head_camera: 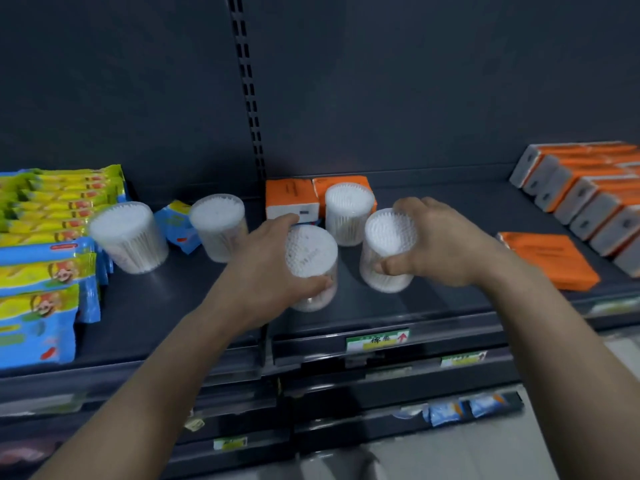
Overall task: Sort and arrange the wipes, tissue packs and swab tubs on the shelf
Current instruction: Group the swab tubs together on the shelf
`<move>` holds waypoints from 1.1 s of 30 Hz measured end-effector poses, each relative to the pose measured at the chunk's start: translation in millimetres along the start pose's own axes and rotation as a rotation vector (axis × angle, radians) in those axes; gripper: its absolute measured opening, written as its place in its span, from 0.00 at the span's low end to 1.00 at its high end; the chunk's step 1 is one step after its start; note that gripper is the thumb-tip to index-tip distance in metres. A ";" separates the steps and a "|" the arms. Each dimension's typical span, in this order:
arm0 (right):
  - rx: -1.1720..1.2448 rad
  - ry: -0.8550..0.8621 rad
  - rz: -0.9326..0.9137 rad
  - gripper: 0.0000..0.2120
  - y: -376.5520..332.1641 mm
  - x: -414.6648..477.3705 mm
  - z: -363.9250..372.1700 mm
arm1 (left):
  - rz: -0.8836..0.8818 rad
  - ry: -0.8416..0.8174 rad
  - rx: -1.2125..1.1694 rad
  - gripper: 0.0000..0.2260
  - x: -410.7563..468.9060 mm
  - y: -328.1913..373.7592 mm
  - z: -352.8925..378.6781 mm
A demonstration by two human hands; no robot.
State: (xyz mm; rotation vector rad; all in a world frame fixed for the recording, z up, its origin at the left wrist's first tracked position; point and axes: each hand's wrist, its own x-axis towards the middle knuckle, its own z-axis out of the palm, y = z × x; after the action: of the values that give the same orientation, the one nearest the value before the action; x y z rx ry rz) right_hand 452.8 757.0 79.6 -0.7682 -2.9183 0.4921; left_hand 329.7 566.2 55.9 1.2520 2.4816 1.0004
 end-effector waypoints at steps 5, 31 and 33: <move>-0.047 0.015 0.071 0.43 8.2 -10.9 -4.3 | 0.029 -0.052 -0.033 0.39 4.3 8.9 9.8; -0.030 -0.213 -0.041 0.48 59.6 6.5 2.8 | -0.095 -0.100 0.032 0.31 21.2 41.4 57.6; -0.027 -0.238 -0.051 0.50 59.8 6.8 2.7 | -0.114 -0.101 0.049 0.35 20.5 41.0 58.9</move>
State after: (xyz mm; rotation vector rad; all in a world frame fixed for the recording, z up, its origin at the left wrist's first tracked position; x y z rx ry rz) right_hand 474.2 808.7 57.5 -0.6786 -3.1602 0.5784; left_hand 369.2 627.7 40.4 1.1301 2.4828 0.8328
